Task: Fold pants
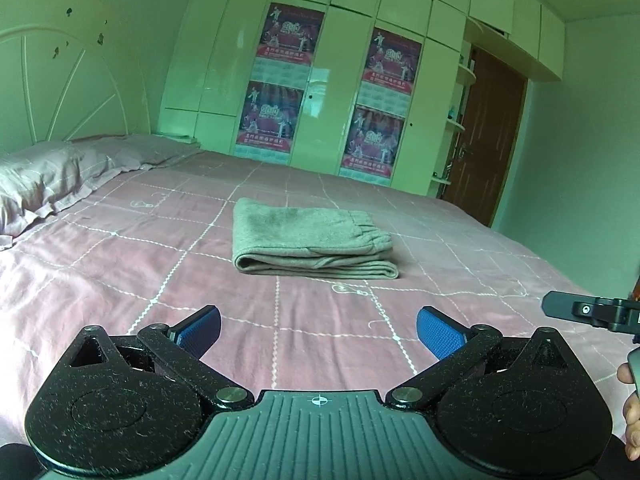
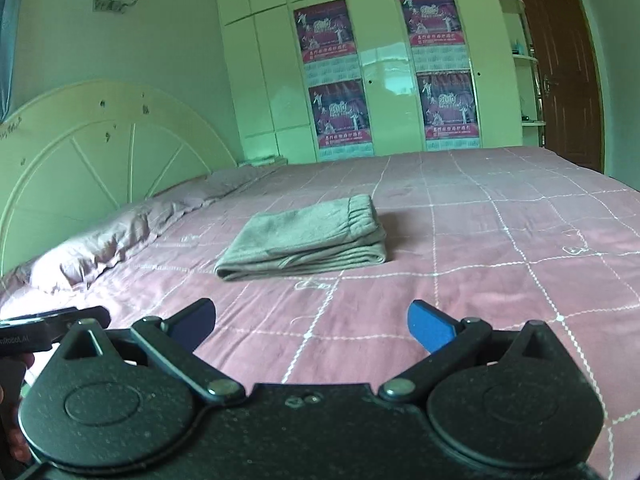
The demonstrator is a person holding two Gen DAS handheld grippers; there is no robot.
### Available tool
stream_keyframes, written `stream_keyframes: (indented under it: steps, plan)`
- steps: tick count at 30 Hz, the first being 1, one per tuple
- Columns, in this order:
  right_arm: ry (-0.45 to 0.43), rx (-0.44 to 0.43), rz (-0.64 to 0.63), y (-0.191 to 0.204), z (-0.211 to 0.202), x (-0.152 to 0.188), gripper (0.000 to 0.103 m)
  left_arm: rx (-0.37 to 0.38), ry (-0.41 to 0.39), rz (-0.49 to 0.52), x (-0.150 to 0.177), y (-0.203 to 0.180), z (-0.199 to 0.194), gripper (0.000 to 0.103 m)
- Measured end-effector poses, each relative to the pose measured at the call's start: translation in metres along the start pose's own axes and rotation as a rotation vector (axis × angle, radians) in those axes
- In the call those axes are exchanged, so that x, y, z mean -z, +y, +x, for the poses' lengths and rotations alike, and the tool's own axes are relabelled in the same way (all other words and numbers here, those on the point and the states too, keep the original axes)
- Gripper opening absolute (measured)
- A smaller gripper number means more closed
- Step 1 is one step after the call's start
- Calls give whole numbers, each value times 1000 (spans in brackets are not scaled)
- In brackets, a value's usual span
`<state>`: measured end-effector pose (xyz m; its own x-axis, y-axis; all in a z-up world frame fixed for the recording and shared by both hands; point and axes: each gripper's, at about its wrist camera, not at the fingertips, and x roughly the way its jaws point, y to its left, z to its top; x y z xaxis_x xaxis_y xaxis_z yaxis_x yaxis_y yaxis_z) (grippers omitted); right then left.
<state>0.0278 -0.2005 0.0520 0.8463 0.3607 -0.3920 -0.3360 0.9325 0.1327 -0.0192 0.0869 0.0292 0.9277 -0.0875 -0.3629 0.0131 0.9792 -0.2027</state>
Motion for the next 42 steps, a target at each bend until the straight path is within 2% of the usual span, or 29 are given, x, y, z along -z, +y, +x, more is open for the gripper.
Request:
stream_keyframes:
  steps: [6, 11, 19, 42]
  plan:
    - [0, 35, -85, 19, -3, 0, 97, 1, -13, 27, -3, -18, -12, 103]
    - [-29, 20, -74, 23, -7, 1, 97, 2, -47, 43, -5, -26, -20, 103]
    - [-54, 66, -62, 19, -16, 3, 97, -2, -51, 52, -4, -31, -26, 103]
    - [-41, 62, -43, 14, -14, 5, 97, 2, -45, 68, -5, -36, -29, 103]
